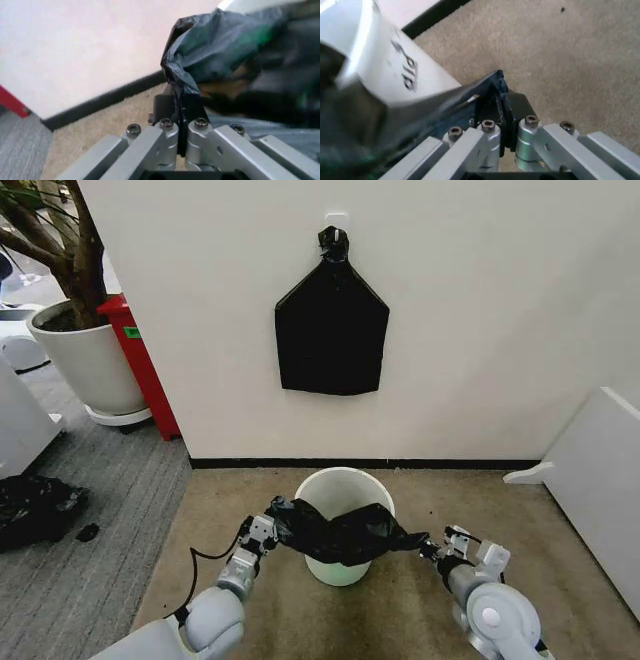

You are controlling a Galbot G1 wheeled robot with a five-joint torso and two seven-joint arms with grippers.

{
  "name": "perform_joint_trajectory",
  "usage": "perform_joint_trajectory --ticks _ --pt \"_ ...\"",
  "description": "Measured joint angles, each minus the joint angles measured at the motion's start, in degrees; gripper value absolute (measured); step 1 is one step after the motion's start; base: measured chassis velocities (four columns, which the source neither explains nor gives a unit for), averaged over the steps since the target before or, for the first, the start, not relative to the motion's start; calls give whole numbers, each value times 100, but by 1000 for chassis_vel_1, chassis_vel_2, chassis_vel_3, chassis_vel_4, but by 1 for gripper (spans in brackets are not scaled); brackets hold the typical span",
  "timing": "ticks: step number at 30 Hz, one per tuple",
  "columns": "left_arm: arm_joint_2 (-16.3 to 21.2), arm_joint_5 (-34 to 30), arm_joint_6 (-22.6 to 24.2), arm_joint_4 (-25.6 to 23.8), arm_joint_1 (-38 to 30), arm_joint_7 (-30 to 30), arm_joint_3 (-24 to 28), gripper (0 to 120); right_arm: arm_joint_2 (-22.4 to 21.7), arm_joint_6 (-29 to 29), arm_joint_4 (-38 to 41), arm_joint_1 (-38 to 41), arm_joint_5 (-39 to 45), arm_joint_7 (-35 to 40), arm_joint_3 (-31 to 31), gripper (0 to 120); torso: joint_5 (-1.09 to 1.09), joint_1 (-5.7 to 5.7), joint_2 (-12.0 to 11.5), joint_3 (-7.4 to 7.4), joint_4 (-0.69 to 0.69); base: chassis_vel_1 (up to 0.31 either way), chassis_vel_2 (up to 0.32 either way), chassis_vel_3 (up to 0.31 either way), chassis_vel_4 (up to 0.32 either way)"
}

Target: Place the garbage bag over the trash bin.

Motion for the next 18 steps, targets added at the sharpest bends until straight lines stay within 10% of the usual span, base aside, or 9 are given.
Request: perform_joint_trajectory --ticks 18 --pt "-619 -395 309 717 -159 58 181 0 271 -300 -631 333 -49 -332 -39 0 0 0 0 0 0 0 0 0 0"
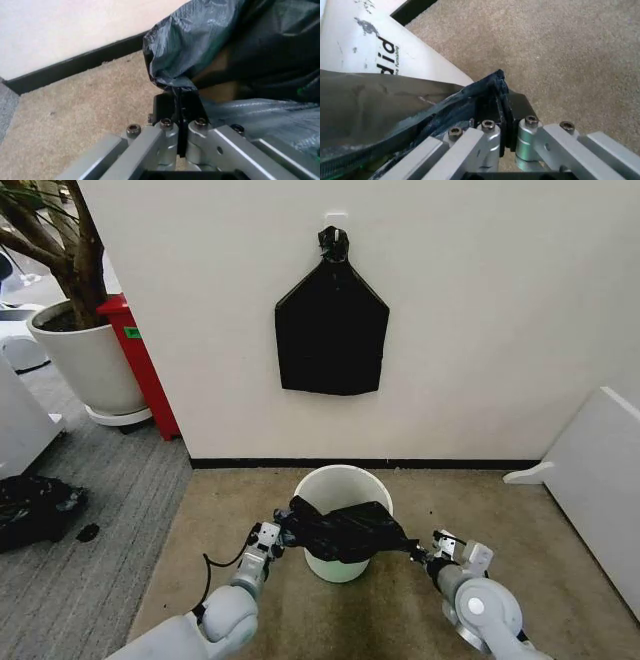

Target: Place the garbage bag over the trash bin.

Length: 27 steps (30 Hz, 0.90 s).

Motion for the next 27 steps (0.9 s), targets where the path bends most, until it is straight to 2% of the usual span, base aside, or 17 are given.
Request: perform_joint_trajectory --ticks 5,9,13,21,27 --pt "28 68 -42 -172 13 -167 -97 0 10 42 151 -54 -157 -15 93 0 -1 0 0 1 0 0 0 0 0" --pt "195 283 -107 -521 59 -220 -370 0 -103 60 449 -161 -284 -8 136 0 -1 0 0 1 0 0 0 0 0" --pt "229 380 -146 -584 67 -197 -508 0 -98 64 486 -169 -317 -2 134 0 0 0 0 1 0 0 0 0 0" --pt "94 484 -247 -278 4 -3 -623 0 46 136 197 -17 -446 -105 77 0 0 0 0 1 0 0 0 0 0" --pt "-87 431 -180 53 -35 163 -409 0 133 144 -126 73 -593 -283 21 0 0 0 0 0 0 0 0 0 0"
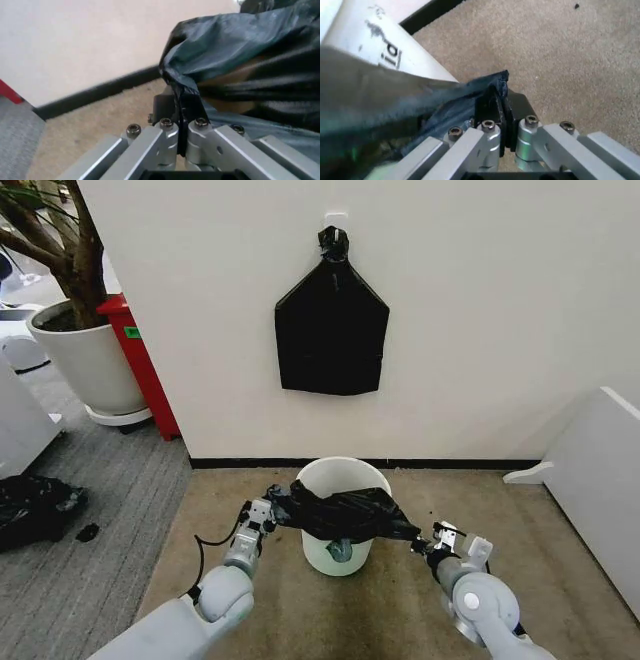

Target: Place the garbage bag over the trash bin.

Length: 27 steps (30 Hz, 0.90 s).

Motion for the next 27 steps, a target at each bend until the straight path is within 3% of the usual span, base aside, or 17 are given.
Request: perform_joint_trajectory --ticks 17,22,27 --pt "-224 -378 474 86 -113 -131 308 0 -146 -231 -111 -91 -284 -457 -24 0 0 0 0 0 0 0 0 0 0" --pt "-119 -361 472 -66 -69 -218 296 16 -236 -240 1 -191 -357 -572 -2 4 0 0 0 1 -1 0 0 0 0" --pt "198 -380 381 -456 112 -191 163 38 -389 -258 179 -318 -407 -791 71 19 -1 0 0 0 0 0 0 0 0"
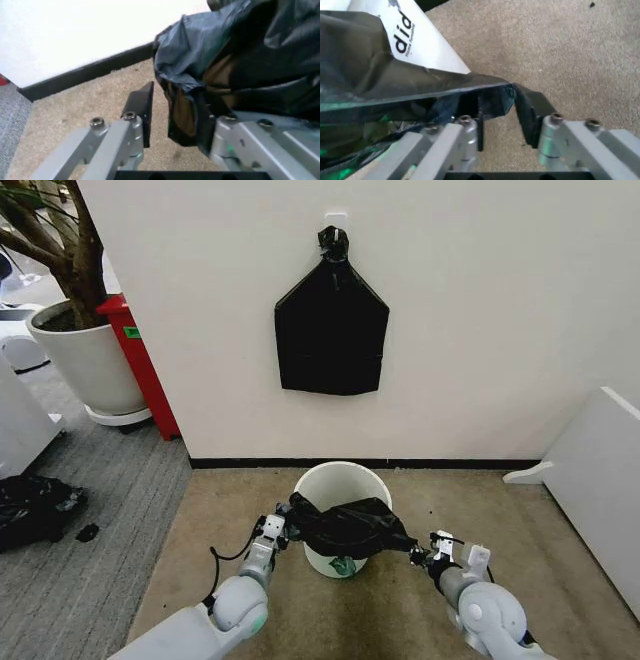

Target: Place the garbage bag over the trash bin.

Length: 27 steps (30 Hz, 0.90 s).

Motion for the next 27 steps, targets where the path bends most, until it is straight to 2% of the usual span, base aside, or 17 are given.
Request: perform_joint_trajectory --ticks 4,10,12,14,16,17,19,27 --pt "169 17 -21 -153 80 87 -84 48 -33 3 16 -47 -111 -71 12 31 1 0 0 0 0 0 0 0 0" --pt "458 143 -136 -377 217 281 -180 74 -86 39 148 -204 -354 -190 16 58 1 0 0 0 0 0 0 0 0" --pt "467 151 -143 -382 223 286 -184 77 -89 41 161 -212 -361 -190 17 59 1 0 0 0 0 0 0 0 0" --pt "539 203 -221 -403 266 364 -214 88 -120 58 236 -264 -408 -187 32 71 0 0 0 0 0 0 0 0 0" --pt "572 236 -288 -404 284 416 -239 94 -145 68 291 -309 -431 -187 44 77 1 0 0 0 0 0 0 0 0" --pt "642 316 -464 -399 326 588 -314 99 -180 78 381 -410 -484 -200 64 89 0 0 0 0 0 0 0 0 0" --pt "724 389 -653 -369 364 752 -377 100 -198 107 437 -490 -555 -236 76 97 0 0 0 0 0 0 0 0 0" --pt "1081 577 -1208 -348 593 1344 -711 100 -217 157 619 -706 -638 -274 106 100 0 0 0 0 0 0 0 0 0"
